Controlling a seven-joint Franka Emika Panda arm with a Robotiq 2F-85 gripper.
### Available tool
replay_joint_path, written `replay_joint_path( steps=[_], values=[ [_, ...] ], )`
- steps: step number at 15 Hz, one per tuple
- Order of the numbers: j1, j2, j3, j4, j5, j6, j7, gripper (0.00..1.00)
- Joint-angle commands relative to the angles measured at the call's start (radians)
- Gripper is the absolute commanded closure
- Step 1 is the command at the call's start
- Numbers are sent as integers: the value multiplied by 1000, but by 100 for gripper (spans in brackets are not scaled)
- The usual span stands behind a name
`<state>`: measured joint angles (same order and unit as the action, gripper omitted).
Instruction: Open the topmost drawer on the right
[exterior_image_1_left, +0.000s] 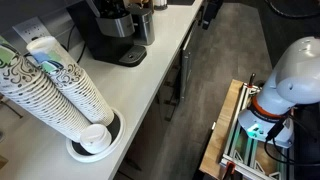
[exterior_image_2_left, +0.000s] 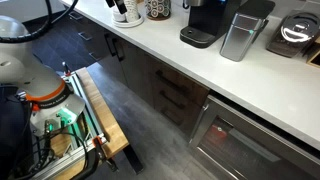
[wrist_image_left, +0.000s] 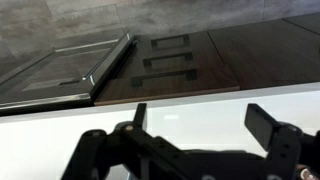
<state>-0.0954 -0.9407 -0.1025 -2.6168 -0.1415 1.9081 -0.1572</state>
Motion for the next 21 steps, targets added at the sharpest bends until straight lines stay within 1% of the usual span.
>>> replay_joint_path(
  steps=[1,18,19,21],
  values=[
    [9,0,-6,3,-6,-4,6,0],
    [9,0,-6,3,-6,-4,6,0],
    [6,14,-26,-12,7,20,8,0],
    [13,36,-88,-51,64,89,5,0]
  ],
)
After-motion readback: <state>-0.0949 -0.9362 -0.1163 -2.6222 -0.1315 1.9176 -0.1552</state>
